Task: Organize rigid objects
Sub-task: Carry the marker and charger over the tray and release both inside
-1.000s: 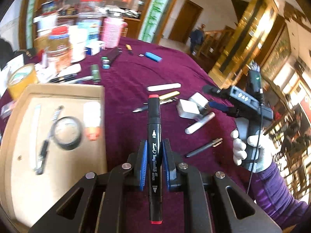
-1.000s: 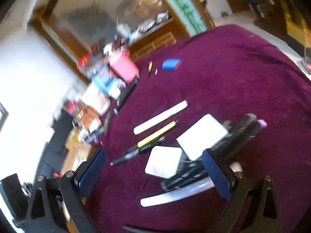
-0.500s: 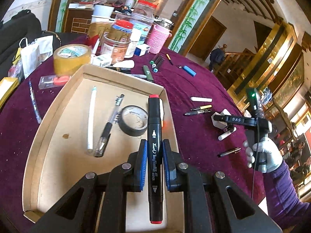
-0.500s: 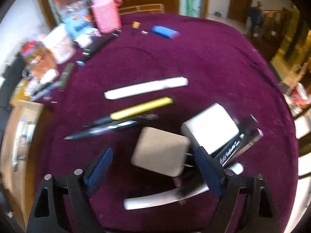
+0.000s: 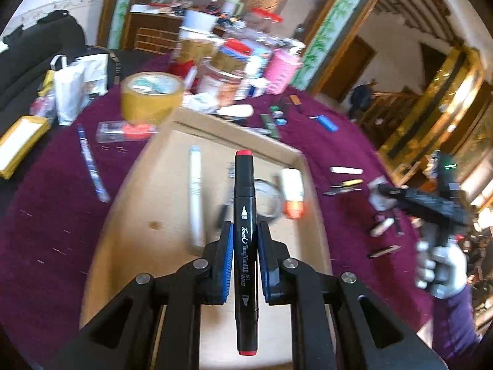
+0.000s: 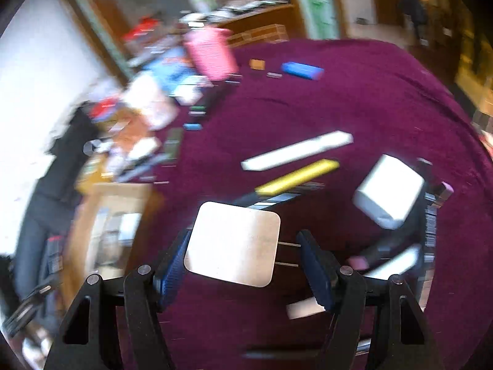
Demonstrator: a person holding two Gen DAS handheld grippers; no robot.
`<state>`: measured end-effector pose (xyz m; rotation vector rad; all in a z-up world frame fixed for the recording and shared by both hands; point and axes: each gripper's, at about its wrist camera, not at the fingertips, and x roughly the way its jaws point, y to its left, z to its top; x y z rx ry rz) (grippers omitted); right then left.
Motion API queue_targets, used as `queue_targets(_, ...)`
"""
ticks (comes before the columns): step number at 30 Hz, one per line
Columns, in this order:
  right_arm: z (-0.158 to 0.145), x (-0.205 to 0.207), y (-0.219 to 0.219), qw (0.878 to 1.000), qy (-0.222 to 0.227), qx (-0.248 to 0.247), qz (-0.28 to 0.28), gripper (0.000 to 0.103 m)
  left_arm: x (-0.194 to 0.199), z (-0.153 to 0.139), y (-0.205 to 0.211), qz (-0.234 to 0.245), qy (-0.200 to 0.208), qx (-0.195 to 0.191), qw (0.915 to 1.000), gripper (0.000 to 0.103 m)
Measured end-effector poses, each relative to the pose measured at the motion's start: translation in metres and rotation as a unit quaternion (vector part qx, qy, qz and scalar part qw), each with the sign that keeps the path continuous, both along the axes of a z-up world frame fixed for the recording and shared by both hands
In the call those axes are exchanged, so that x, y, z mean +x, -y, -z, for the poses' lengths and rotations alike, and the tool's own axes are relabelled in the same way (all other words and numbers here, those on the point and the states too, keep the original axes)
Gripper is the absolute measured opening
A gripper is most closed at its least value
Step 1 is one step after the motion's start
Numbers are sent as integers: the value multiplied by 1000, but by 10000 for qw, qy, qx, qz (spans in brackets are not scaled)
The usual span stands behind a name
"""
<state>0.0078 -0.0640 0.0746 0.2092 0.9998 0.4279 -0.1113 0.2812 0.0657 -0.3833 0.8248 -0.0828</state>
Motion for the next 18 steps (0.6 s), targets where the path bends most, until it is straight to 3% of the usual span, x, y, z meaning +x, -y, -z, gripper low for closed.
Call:
queue_targets(5,-12,-21,-89,9920,-46,371,-1203,74,30,5,-22,-165,-375,532,9977,15)
queue_targets(10,2,-33,-168,9826,-65,115,-1855,74,74,17,-31,-117,-775,1002,9919,15)
queue_targets(13,8,-28,-203,9821,129,-331,-1847,74,91,28,-32,-163,-1014,1199,9875,15)
queue_targets(15,10,-20,-219,9808,487,-863,-1680,74,92,33,-32,-165,-1029,1209,9872,15)
queue_targets(17,16,-11,-230,9774,590,-1222,-1623,75,90,34,-35,-158,-992,1076,9891,23)
queue_targets(18,21,-6,-235,9752,483,-1357,-1682,75,86,32,-39,-183,-935,940,9910,35)
